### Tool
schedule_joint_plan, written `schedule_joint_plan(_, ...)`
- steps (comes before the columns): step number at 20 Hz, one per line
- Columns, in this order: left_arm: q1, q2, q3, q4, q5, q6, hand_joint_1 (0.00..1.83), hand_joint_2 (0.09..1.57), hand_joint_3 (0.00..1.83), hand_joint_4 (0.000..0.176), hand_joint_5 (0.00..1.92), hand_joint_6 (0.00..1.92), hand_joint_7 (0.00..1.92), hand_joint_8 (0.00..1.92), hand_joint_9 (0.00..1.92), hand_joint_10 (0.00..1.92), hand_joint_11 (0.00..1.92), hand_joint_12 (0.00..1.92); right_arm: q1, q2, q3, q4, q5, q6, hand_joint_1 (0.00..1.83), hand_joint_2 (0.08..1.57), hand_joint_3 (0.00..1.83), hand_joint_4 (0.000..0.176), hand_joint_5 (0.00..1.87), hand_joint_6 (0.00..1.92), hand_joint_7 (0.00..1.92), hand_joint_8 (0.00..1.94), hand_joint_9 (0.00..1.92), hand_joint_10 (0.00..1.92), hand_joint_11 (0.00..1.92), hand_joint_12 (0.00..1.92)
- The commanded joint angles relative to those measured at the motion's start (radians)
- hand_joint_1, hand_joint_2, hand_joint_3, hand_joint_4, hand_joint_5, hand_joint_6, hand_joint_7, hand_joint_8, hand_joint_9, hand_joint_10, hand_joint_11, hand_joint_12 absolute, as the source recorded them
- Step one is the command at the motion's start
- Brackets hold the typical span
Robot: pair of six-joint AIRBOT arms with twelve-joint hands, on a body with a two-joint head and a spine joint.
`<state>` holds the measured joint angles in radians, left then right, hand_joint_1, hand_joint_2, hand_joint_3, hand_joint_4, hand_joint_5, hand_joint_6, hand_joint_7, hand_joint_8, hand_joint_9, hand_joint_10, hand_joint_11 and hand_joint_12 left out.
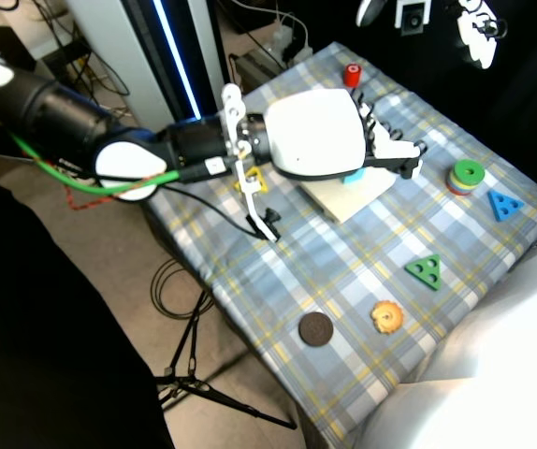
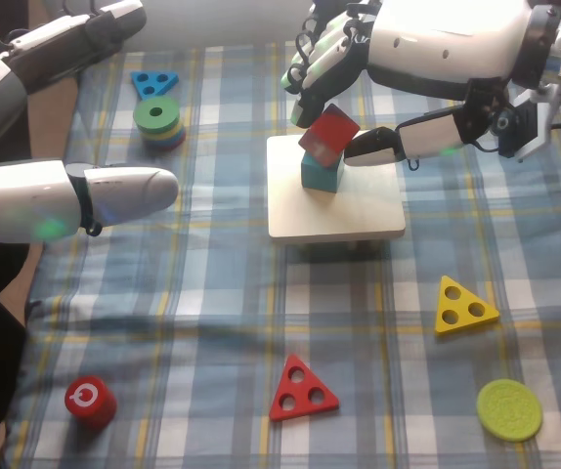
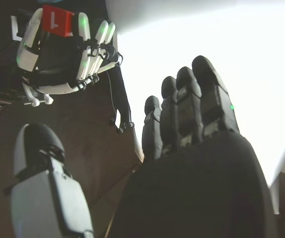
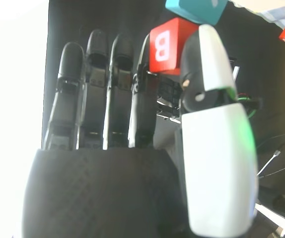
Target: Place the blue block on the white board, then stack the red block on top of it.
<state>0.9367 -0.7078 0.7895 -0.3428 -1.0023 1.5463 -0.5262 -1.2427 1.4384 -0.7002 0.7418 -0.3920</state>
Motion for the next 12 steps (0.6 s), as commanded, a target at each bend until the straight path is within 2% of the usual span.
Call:
schedule_joint_plan(1,-0.014,0.0,0.004,0.014,-0.119,-0.009,0.69,0.84,0.0,0.118,0.26,0.0,0.25,0.0,0.2,0.0,0.0,0.55,0.018,-0.005,0.005,0.048,0.093,0.004,1.09,1.11,0.0,0.0,0.97,1.0,0.79,0.0,0.71,0.0,0.19,1.02)
schedule_joint_plan(3,-0.014,-0.001,0.005,0.014,-0.119,-0.009,0.69,0.85,0.0,0.11,0.26,0.0,0.25,0.0,0.2,0.0,0.0,0.52,0.018,-0.006,0.006,0.048,0.093,0.004,1.09,1.11,0.0,0.0,0.97,1.0,0.8,0.0,0.71,0.0,0.19,1.03)
schedule_joint_plan(7,-0.014,-0.001,0.006,0.015,-0.118,-0.009,0.69,0.83,0.0,0.126,0.25,0.0,0.25,0.0,0.21,0.0,0.0,0.57,0.018,-0.009,0.008,0.048,0.093,0.004,1.09,1.12,0.0,0.0,0.96,1.01,0.78,0.0,0.72,0.0,0.2,1.03)
schedule_joint_plan(8,-0.014,-0.001,0.006,0.015,-0.118,-0.009,0.69,0.84,0.0,0.11,0.25,0.0,0.25,0.0,0.21,0.0,0.0,0.57,0.018,-0.009,0.009,0.047,0.092,0.004,1.09,1.12,0.0,0.0,0.96,1.01,0.78,0.0,0.73,0.01,0.22,1.04)
schedule_joint_plan(10,-0.014,-0.001,0.006,0.015,-0.118,-0.009,0.69,0.84,0.0,0.112,0.26,0.0,0.26,0.0,0.22,0.0,0.0,0.6,0.018,-0.009,0.009,0.047,0.09,0.004,1.08,1.12,0.0,0.0,0.96,1.02,0.78,0.0,0.73,0.01,0.22,1.05)
schedule_joint_plan(11,-0.014,-0.001,0.006,0.015,-0.118,-0.009,0.69,0.85,0.0,0.118,0.25,0.0,0.25,0.0,0.2,0.0,0.0,0.55,0.018,-0.01,0.01,0.046,0.09,0.004,1.07,1.12,0.0,0.019,0.95,1.02,0.78,0.0,0.71,0.0,0.19,1.04)
schedule_joint_plan(12,-0.014,-0.002,0.006,0.015,-0.118,-0.009,0.69,0.85,0.0,0.121,0.25,0.0,0.25,0.0,0.2,0.0,0.0,0.55,0.018,-0.011,0.01,0.044,0.089,0.004,1.07,1.12,0.0,0.017,0.95,1.02,0.78,0.0,0.71,0.0,0.19,1.03)
